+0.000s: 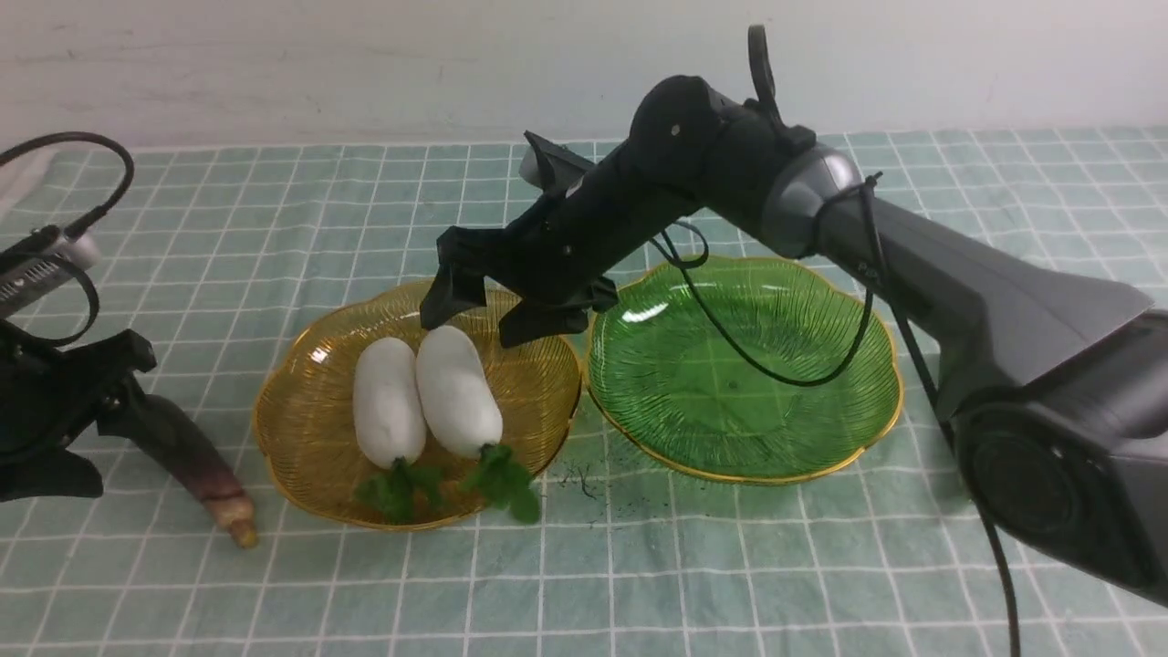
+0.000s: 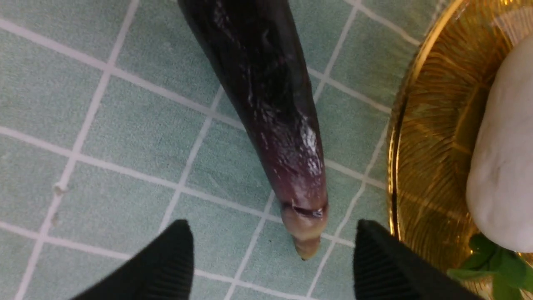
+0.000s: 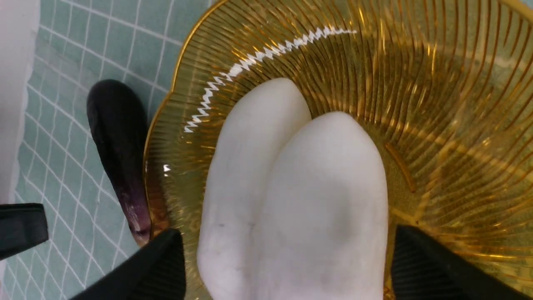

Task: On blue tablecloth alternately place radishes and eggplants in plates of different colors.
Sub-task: 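Place the eggplant on the green plate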

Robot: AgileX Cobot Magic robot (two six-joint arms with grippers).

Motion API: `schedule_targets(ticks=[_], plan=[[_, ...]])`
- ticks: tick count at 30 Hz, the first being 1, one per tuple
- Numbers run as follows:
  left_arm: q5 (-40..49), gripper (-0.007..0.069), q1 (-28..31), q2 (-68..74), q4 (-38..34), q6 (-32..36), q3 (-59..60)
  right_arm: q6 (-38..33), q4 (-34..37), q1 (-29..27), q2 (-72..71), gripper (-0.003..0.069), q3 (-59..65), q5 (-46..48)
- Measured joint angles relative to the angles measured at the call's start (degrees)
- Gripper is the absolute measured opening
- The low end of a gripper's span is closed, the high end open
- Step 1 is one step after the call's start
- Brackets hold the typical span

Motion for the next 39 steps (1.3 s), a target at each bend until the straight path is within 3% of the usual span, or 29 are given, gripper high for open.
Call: schedule_targets(ticks=[2, 8, 12, 16, 17, 20, 22, 23, 25, 29, 33, 35, 37, 38, 39], plan=[[-0.87, 0.0583, 0.0, 0.93, -0.05, 0.14, 0.0, 0.0, 0.0, -0.75, 0.05, 0.0631, -1.94, 1.84], [-3.26, 0.0634, 0.0, 3.64, -1.05, 1.32, 0.0, 0.63, -1.0, -5.68, -0.07, 0.0575, -13.34, 7.86], [-8.32, 0.0633, 0.0, 6.91, -3.65, 1.78, 0.0, 5.57, -4.28, -12.24, -6.52, 0.0365, -16.3, 8.07], [-10.79, 0.0612, 0.0, 9.26, -5.95, 2.5, 0.0, 4.7, -6.87, -14.05, -14.03, 0.0222, -11.54, 8.2], [-11.6, 0.0582, 0.0, 10.39, -7.32, 3.67, 0.0, 3.53, -9.83, -14.08, -18.26, 0.0144, -7.68, 8.25], [-12.63, 0.0443, 0.0, 12.16, -9.68, 6.08, -0.06, 2.23, -21.55, -13.96, -28.69, 0.0024, 5.0, 8.75], [-12.65, 0.0325, 0.0, 12.53, -10.16, 6.35, -0.19, 2.14, -28.56, -14.11, -34.28, 0.0, 12.38, 9.05], [-12.56, 0.031, 0.0, 12.53, -10.16, 6.41, -0.31, 2.14, -30.25, -14.19, -34.87, -0.0001, 13.17, 9.1], [-9.98, 0.0311, 0.0, 12.0, -9.34, 6.8, -1.64, 2.91, -38.49, -15.96, -41.9, -0.0012, 23.43, 9.31], [-5.45, 0.0311, -0.92, 8.55, -8.49, 6.85, -6.04, 3.41, -42.5, -21.41, -46.81, -0.0013, 33.28, 9.31], [-2.15, 0.0311, -6.09, 5.01, -8.32, 6.87, -12.19, 3.36, -40.21, -29.6, -46.73, -0.0011, 40.75, 9.02], [-0.77, 0.0311, -13.05, 4.05, -8.38, 6.79, -17.38, 2.63, -34.3, -35.64, -44.28, 0.0002, 44.68, 8.91], [-0.72, 0.0311, -16.15, 4.11, -8.53, 6.76, -19.16, 1.57, -31.75, -37.34, -43.07, 0.0015, 45.74, 8.75], [-0.95, 0.0311, -22.44, 5.38, -9.15, 6.67, -22.58, -1.58, -27.07, -39.14, -40.51, 0.0049, 47.12, 8.5], [-1.2, 0.0311, -24.95, 5.89, -9.61, 6.67, -23.68, -3.01, -25.98, -39.33, -39.45, 0.0067, 47.32, 8.37]])
